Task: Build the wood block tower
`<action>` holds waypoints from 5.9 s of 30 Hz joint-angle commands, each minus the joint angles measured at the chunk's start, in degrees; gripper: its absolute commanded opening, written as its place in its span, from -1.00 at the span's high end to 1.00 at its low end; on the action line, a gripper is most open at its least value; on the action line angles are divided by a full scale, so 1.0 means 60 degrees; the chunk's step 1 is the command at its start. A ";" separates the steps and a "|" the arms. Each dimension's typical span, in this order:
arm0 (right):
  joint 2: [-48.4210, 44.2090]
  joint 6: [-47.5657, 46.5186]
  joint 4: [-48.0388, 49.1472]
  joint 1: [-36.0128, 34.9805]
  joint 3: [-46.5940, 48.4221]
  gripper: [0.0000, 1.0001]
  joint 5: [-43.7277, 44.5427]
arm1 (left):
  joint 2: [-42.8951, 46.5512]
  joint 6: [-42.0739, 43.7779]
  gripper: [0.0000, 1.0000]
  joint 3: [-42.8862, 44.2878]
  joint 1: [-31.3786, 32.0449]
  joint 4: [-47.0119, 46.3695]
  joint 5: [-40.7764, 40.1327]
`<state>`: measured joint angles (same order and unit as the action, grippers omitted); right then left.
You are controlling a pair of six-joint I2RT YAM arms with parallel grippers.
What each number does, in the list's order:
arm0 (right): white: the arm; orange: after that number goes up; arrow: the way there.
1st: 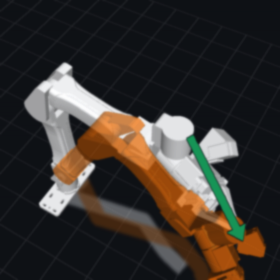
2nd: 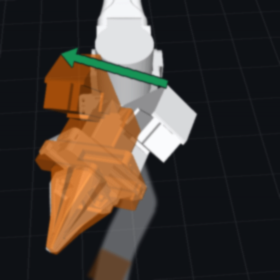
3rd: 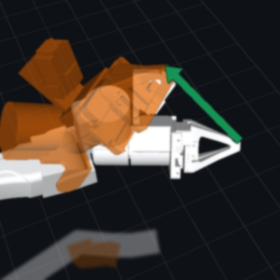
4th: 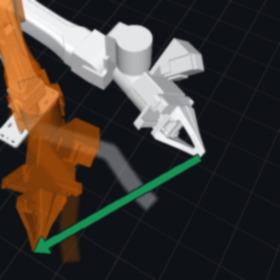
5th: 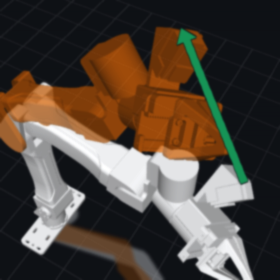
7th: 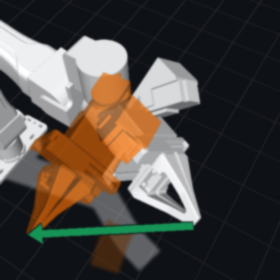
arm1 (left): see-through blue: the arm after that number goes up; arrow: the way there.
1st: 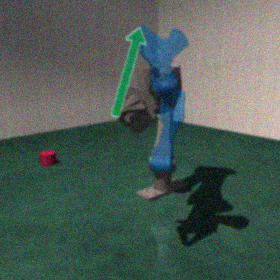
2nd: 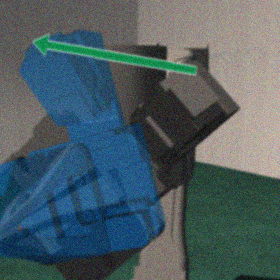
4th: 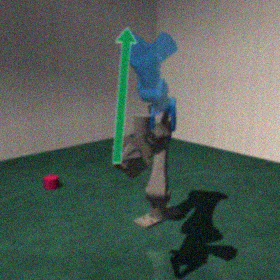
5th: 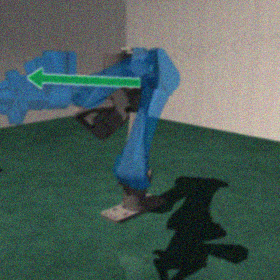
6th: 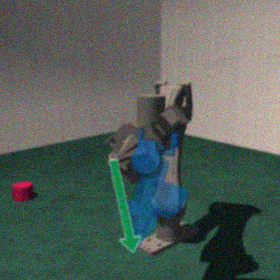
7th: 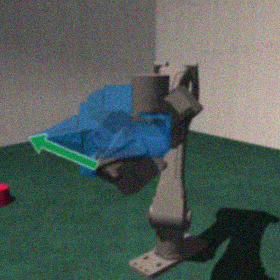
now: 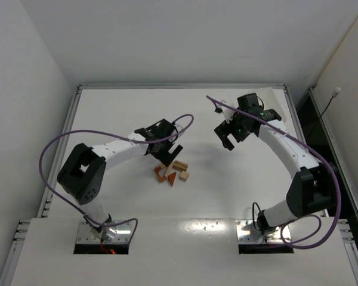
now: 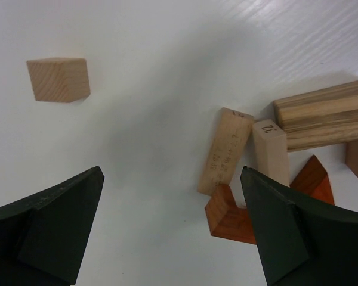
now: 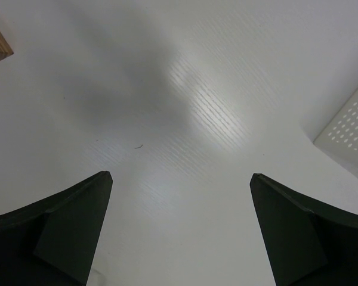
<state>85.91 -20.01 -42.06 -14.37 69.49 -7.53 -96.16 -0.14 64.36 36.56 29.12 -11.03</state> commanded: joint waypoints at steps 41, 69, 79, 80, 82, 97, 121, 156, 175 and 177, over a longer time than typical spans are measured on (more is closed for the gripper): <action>-0.0929 -0.0122 0.0082 0.0857 -0.0756 -0.98 -0.0049 | -0.1993 -0.0064 -1.00 0.2737 0.1920 0.0346 -0.0578; -0.0563 -0.0122 -0.0006 0.0857 -0.0406 -0.98 -0.0225 | -0.0614 -0.0504 -1.00 0.0392 0.0398 0.0024 -0.0608; -0.0461 -0.0122 -0.0006 0.0769 -0.0406 -0.98 -0.0225 | -0.0702 -0.0504 -1.00 0.0480 0.0397 0.0024 -0.0331; -0.0461 -0.0122 -0.0006 0.0769 -0.0406 -0.98 -0.0225 | -0.0702 -0.0504 -1.00 0.0480 0.0397 0.0024 -0.0330; -0.0461 -0.0122 -0.0006 0.0769 -0.0406 -0.98 -0.0225 | -0.0790 -0.0504 -1.00 0.0480 0.0397 0.0112 -0.0242; -0.0754 -0.0210 -0.0006 0.0857 -0.0669 -0.98 0.0053 | -0.0893 -0.0329 -1.00 0.0568 0.0703 -0.0092 0.0140; -0.0651 -0.0298 -0.0094 0.0857 -0.0581 -0.98 0.0054 | -0.0029 -0.0123 -1.00 -0.0253 0.1349 -0.0386 0.0871; -0.0739 -0.0298 -0.0094 0.0945 -0.0772 -0.98 0.0054 | -0.0878 -0.0124 -1.00 -0.0077 0.0704 -0.0577 0.2100; -0.0739 -0.0298 -0.0094 0.1033 -0.0773 -0.98 0.0054 | -0.0878 -0.0035 -1.00 -0.0193 0.0704 -0.0489 0.2923; -0.0638 -0.0298 -0.0094 0.1033 -0.0772 -0.98 0.0054 | -0.0878 -0.0035 -1.00 -0.0281 0.0704 -0.0489 0.2834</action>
<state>82.85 -21.10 -42.76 -8.38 64.40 -6.98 -101.30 -0.67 62.30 41.34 26.50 6.20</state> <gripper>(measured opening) 0.992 0.997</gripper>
